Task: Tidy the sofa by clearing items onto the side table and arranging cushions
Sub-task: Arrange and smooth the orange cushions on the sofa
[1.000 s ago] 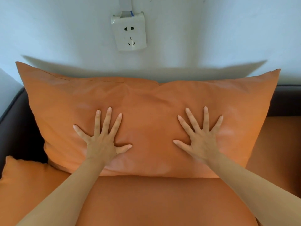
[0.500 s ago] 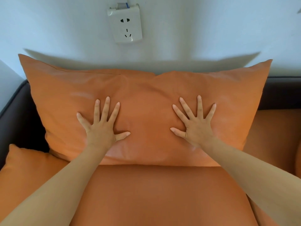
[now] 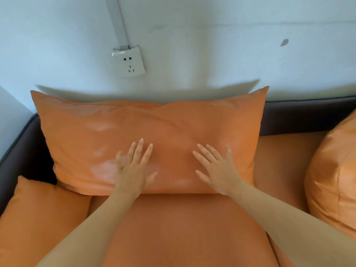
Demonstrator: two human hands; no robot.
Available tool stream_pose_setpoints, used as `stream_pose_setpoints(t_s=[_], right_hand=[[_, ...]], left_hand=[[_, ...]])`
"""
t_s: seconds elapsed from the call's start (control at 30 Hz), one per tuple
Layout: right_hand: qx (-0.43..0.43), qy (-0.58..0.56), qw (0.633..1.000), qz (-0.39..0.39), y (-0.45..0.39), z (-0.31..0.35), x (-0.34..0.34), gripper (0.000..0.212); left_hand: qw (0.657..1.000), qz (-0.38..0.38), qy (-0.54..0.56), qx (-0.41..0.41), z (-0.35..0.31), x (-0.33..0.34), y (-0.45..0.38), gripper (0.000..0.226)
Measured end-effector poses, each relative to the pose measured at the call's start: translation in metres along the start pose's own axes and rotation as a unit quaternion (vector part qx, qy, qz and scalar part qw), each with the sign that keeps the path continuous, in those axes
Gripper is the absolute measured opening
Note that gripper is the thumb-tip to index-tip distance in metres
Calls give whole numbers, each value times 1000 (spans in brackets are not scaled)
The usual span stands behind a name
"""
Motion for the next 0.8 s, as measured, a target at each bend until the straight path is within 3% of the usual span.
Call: stream_pose_setpoints(t_s=[0.53,0.8], right_hand=[[-31,27,999,-10,144,-112,-42,58],[-21,49,998,-19,165,-148,-74,58]], left_hand=[[999,-20,32,15,-202,-83,42,98],[997,-3,68,37,-256,-120,11,91]])
Point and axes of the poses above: each hand's wrist, its own y-axis away from the middle knuckle, its own x-axis out of the palm, z = x × y, the point moved 2 cm from there along -y, towards the middle knuckle, and after that the axes turned 14 degrees about -x, right-handed, at the moved point
